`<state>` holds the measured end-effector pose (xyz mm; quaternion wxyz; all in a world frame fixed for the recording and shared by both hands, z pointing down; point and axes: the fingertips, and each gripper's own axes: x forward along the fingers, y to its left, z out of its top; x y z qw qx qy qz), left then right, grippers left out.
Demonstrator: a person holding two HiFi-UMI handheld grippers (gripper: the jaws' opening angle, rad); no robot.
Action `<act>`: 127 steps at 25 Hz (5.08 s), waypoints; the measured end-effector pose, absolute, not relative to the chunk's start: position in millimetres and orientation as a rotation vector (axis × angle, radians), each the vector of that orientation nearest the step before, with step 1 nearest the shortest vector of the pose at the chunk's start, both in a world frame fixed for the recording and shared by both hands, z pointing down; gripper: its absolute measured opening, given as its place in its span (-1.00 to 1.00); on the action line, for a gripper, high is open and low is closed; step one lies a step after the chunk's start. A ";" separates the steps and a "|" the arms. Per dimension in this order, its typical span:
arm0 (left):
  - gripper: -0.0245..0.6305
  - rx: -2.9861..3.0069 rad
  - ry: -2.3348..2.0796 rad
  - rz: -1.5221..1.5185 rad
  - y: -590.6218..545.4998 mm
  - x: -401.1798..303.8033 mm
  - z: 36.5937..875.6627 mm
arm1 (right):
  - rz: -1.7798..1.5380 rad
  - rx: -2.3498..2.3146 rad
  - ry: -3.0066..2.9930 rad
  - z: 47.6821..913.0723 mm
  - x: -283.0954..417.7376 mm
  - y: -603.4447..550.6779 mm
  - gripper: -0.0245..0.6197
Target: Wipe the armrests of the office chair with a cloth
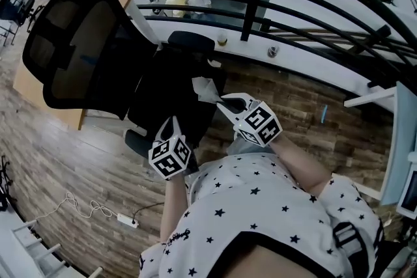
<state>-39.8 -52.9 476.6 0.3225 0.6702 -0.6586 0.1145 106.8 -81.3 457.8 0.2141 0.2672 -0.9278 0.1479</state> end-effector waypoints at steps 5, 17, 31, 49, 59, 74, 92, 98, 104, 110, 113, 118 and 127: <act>-0.91 1.742 -1.753 0.280 -79.4 -4.6 473.4 | 0.405 0.719 -2.594 454.0 138.9 -107.6 -0.81; -0.91 1.651 -1.798 0.290 -96.0 29.2 483.6 | 0.453 0.782 -2.597 457.7 204.7 -158.4 -0.81; -0.91 1.586 -1.814 0.264 -124.1 22.8 494.3 | 0.346 0.712 -2.599 460.5 169.5 -220.9 -0.81; -0.91 1.555 -1.749 0.298 -210.7 -23.7 526.9 | 0.310 0.616 -2.554 502.7 65.8 -338.1 -0.81; -0.91 1.499 -1.720 0.302 -242.5 -55.4 552.8 | 0.283 0.602 -2.477 548.4 11.0 -404.7 -0.81; -0.91 1.446 -1.665 0.335 -257.6 -72.5 589.7 | 0.187 0.534 -2.340 616.4 -40.5 -460.7 -0.81; -0.91 1.417 -1.620 0.359 -258.0 -71.9 611.8 | 0.164 0.383 -2.198 682.0 -53.1 -442.0 -0.81; -0.91 1.418 -1.623 0.359 -255.5 -68.5 609.8 | 0.174 0.354 -2.166 685.7 -51.4 -439.4 -0.81; -0.91 1.428 -1.620 0.355 -250.5 -64.0 606.3 | 0.140 0.320 -2.137 687.7 -44.9 -431.8 -0.81; -0.91 1.436 -1.628 0.344 -246.4 -60.3 601.3 | 0.138 0.323 -2.127 687.2 -32.9 -422.2 -0.81; -0.91 1.440 -1.627 0.345 -243.4 -58.0 598.4 | 0.136 0.325 -2.123 686.5 -26.8 -418.4 -0.81; -0.91 1.452 -1.627 0.354 -239.8 -53.4 595.1 | 0.131 0.317 -2.111 687.1 -13.8 -411.4 -0.81; -0.91 1.483 -1.627 0.358 -237.8 -44.1 587.5 | 0.130 0.318 -2.100 686.9 8.8 -401.3 -0.81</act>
